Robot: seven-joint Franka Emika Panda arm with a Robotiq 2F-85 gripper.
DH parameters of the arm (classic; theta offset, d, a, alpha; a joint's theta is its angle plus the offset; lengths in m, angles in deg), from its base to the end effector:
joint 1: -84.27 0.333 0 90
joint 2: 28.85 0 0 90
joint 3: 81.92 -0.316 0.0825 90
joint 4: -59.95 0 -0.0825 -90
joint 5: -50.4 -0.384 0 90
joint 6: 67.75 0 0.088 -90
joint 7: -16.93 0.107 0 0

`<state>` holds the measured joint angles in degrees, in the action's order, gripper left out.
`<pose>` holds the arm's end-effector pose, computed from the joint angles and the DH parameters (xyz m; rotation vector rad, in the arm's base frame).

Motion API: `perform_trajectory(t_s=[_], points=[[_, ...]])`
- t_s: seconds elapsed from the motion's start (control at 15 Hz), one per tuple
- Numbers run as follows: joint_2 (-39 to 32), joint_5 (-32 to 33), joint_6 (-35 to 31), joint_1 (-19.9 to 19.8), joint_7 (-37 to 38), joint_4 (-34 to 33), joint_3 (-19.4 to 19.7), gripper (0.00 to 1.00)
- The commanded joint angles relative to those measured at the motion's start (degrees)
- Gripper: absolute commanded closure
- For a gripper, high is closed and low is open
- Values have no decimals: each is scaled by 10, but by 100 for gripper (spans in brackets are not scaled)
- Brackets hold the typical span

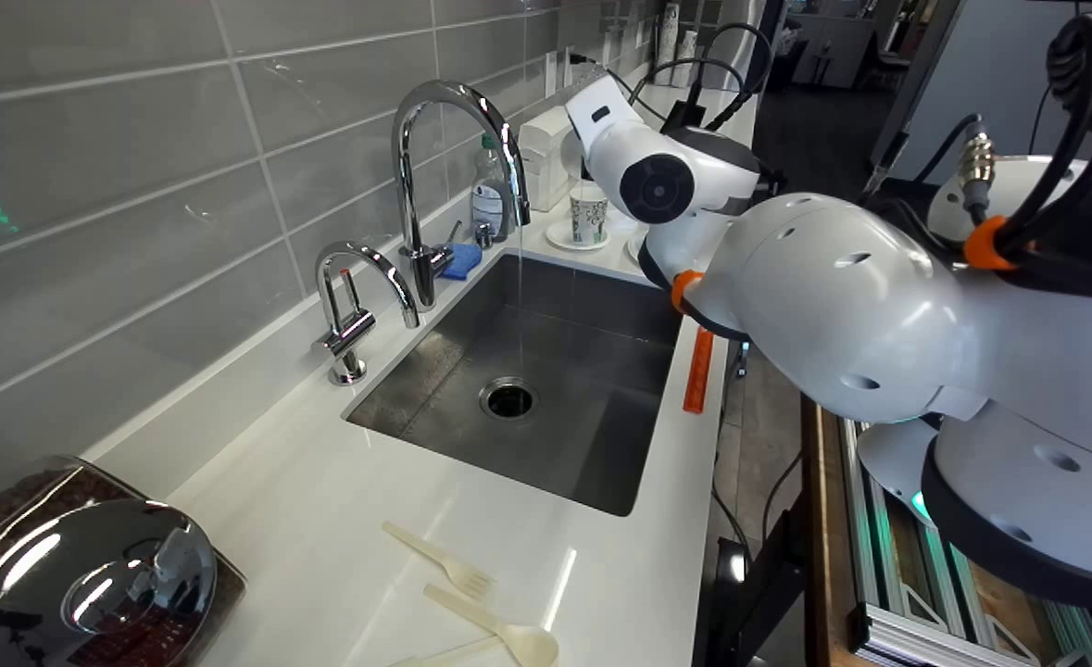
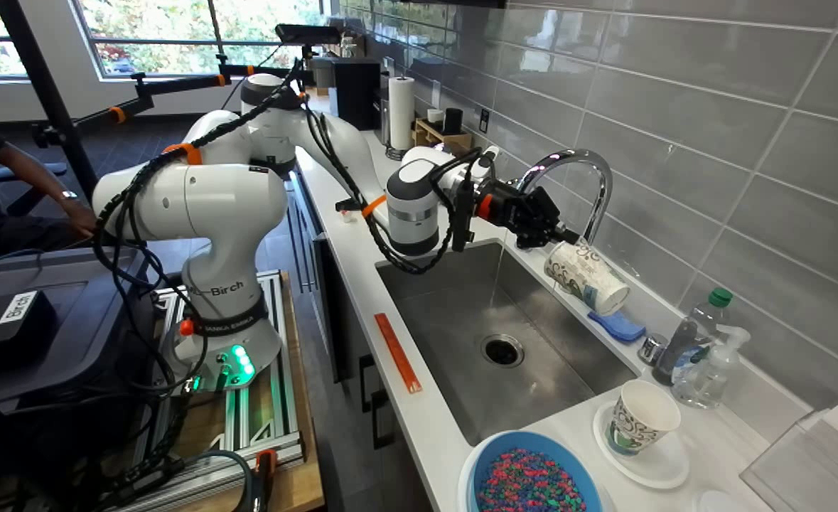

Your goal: Empty the cup that's in the sink

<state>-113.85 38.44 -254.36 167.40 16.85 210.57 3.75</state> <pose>0.4702 -0.0694 0.3166 1.6689 0.2631 0.5323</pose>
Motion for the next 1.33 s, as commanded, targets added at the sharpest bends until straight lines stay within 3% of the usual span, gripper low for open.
perform_trajectory(t_s=[0.0, 0.93, 1.27], points=[[-1, 15, 2, 10, -1, 10, 5, 99], [0, 15, 5, 12, 1, 10, 1, 99], [11, 6, 3, 15, 19, 6, -27, 99]])
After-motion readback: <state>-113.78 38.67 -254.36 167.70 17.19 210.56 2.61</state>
